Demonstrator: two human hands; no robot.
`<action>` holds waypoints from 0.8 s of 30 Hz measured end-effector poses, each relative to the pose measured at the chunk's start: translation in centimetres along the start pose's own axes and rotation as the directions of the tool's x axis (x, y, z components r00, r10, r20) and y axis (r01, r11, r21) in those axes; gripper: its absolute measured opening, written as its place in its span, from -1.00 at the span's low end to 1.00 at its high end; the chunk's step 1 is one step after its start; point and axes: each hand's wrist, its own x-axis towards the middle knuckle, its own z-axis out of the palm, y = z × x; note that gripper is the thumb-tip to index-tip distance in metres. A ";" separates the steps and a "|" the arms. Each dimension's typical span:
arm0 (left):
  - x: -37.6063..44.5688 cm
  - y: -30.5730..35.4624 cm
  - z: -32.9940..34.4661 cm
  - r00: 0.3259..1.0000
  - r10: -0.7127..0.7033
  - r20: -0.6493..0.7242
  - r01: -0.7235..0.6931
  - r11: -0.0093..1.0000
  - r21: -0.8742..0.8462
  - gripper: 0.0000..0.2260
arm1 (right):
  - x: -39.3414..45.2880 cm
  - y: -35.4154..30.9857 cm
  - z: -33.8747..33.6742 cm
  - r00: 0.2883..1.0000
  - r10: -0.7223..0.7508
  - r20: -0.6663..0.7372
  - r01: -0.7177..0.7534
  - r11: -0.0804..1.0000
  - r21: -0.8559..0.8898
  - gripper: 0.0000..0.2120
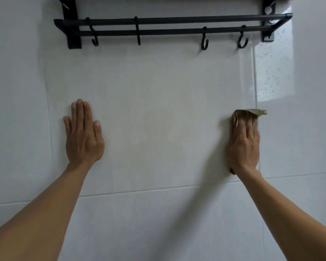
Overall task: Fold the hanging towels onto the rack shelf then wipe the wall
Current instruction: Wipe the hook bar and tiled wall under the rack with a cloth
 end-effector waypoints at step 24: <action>-1.1 -0.9 0.3 0.996 0.082 -0.031 -0.081 0.997 0.006 -0.48 | -11.4 -20.6 8.7 0.996 -0.074 -0.051 0.085 0.968 0.236 -0.38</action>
